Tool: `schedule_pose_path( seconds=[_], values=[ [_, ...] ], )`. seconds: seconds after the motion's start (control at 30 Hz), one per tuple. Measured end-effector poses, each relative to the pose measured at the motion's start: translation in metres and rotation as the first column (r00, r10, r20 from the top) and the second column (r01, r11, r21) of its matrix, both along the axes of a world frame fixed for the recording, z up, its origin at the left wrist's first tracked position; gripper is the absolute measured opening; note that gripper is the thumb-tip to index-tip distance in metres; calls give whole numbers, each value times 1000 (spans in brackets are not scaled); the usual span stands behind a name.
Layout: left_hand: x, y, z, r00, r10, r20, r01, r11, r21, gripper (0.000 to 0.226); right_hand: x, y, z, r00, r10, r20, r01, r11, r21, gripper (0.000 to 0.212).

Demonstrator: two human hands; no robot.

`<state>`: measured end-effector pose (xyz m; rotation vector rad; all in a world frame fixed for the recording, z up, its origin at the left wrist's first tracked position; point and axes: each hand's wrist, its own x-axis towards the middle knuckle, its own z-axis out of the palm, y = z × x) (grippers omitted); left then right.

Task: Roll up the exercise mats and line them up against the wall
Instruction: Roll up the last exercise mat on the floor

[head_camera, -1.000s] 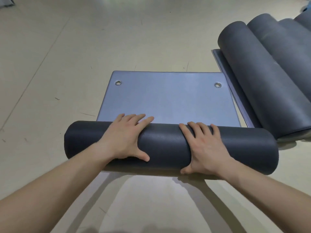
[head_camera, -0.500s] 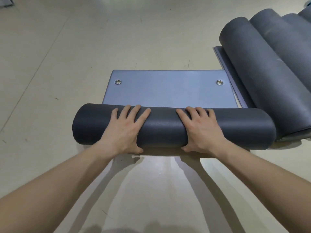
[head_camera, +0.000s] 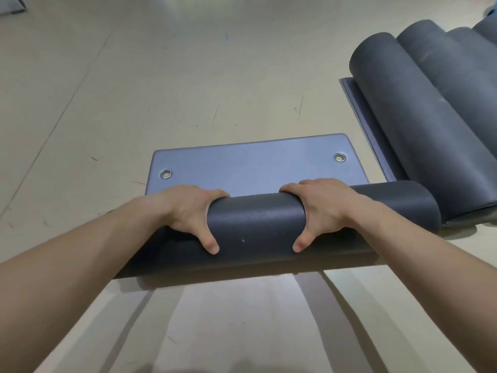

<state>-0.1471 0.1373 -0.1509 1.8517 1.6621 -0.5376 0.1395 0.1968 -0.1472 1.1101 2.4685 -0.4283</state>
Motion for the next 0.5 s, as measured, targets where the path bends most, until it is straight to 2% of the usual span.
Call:
schedule_pose_path(
  seconds=[0.03, 0.1, 0.17, 0.2, 0.27, 0.33, 0.37, 0.43, 0.5],
  values=[
    [-4, 5, 0, 999, 34, 41, -33, 999, -34, 114, 0, -3, 0, 999, -16, -28, 17, 1000, 25, 125],
    [-5, 15, 1, 984, 118, 132, -104, 988, -112, 105, 6, -16, -9, 996, -20, -88, 36, 983, 182, 131],
    [-4, 16, 6, 976, 143, 161, -127, 986, -108, 103, 13, -37, -26, 997, 24, -71, 2, 940, 340, 137],
    [-4, 10, 6, 980, 123, 155, -119, 992, -38, 107, 16, -43, -33, 997, 41, -59, -17, 931, 365, 138],
    [-3, -15, 2, 990, 96, 103, -121, 954, 275, 108, 13, -34, -35, 997, 55, -46, -35, 939, 342, 134],
    [7, -52, -16, 997, 79, 1, -64, 796, 601, 107, 4, -12, -23, 998, 34, -49, -19, 957, 289, 133],
    [13, -68, -28, 993, 75, -94, 4, 760, 649, 116, -1, -2, -17, 999, 29, -37, -19, 968, 252, 134],
    [19, -77, -50, 971, 90, -224, 77, 764, 640, 134, -6, 5, -16, 999, 12, -45, -1, 973, 231, 136],
    [15, -58, -53, 972, 94, -213, 64, 770, 635, 138, -2, -7, -27, 996, -20, -88, 47, 948, 315, 137]
  ],
)
